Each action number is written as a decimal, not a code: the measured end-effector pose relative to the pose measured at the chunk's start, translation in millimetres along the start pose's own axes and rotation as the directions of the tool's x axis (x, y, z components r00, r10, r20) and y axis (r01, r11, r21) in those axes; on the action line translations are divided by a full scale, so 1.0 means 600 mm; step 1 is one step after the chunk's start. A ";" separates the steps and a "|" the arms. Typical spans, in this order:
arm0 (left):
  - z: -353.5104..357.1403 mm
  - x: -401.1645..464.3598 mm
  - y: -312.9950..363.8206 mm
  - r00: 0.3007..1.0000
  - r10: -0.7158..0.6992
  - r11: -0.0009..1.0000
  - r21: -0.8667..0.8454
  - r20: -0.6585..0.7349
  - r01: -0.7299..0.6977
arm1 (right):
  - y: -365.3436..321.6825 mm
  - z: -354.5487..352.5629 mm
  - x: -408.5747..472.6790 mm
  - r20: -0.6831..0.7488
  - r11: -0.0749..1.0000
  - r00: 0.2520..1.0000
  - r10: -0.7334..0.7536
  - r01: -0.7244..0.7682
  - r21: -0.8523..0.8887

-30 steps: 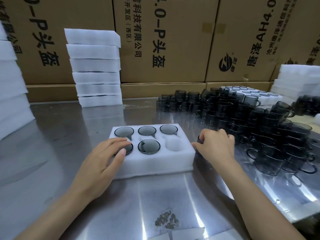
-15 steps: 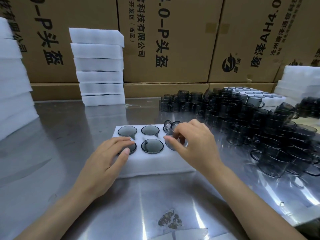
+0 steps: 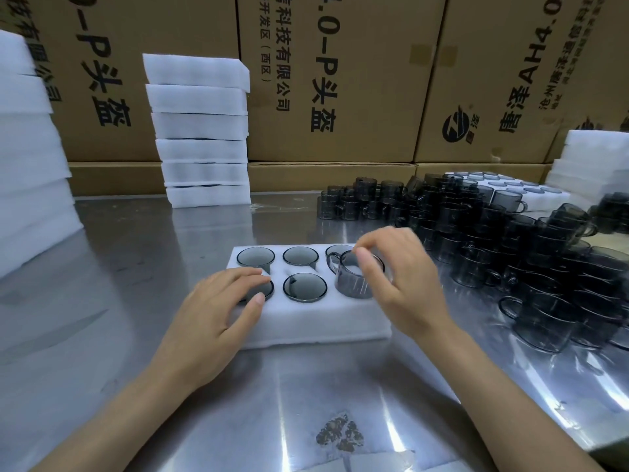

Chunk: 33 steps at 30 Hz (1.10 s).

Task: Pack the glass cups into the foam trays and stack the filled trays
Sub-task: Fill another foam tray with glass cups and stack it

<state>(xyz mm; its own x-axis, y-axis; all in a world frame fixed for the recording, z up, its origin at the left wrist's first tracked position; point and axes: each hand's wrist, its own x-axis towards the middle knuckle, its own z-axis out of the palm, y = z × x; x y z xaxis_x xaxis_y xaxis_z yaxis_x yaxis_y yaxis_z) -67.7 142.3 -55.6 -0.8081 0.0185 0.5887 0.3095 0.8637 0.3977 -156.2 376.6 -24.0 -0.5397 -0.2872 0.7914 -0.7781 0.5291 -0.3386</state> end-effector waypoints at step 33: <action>0.057 0.044 0.095 0.936 0.341 0.928 0.130 0.087 -0.350 | -0.008 -0.005 -0.029 0.446 0.968 0.882 0.153 -0.042 -0.248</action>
<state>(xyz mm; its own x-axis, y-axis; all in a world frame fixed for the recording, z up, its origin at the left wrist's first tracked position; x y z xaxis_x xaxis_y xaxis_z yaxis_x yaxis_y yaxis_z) -88.6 209.3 -41.1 -0.6945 0.3557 0.6254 0.5049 0.8602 0.0714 -142.2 381.5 -34.9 -0.7380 -0.5286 0.4194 -0.6506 0.7224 -0.2343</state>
